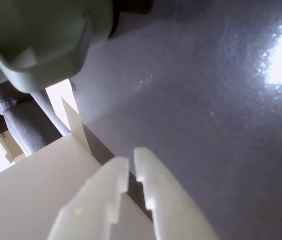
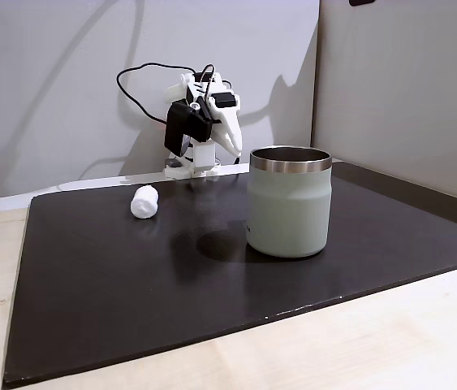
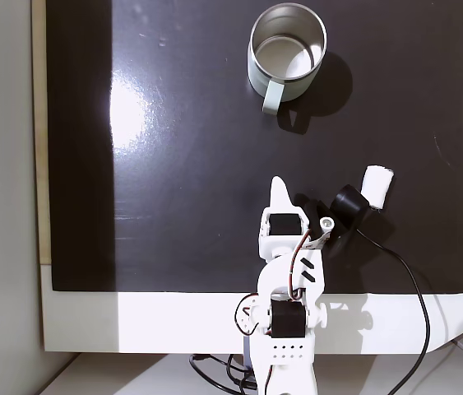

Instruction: Grasp a gauze and put it in the cup.

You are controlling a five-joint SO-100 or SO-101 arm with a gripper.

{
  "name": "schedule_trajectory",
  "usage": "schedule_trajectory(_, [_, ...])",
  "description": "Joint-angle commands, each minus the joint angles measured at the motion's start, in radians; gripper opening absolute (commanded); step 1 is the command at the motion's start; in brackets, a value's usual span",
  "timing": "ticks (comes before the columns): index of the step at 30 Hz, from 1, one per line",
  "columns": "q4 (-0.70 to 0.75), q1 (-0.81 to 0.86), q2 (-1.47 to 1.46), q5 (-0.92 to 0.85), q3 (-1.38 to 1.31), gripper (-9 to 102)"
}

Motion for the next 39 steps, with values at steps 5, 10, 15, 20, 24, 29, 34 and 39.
schedule_trajectory(5, [0.002, -0.040, 0.011, -0.046, -0.006, 0])
schedule_trajectory(10, [0.000, -0.040, 0.011, -0.046, -0.006, 0])
schedule_trajectory(15, [0.000, -0.040, 0.011, -0.034, -0.006, 0])
schedule_trajectory(20, [0.037, -0.040, 0.011, -0.023, -0.023, 0])
schedule_trajectory(24, [0.043, -0.035, 0.011, -0.015, -0.078, 0])
schedule_trajectory(29, [0.094, -0.035, 0.011, 0.006, -0.198, 0])
schedule_trajectory(34, [0.152, -0.008, -0.006, 0.017, -0.324, 0])
schedule_trajectory(39, [0.184, 0.057, -0.083, 0.038, -0.433, 0])
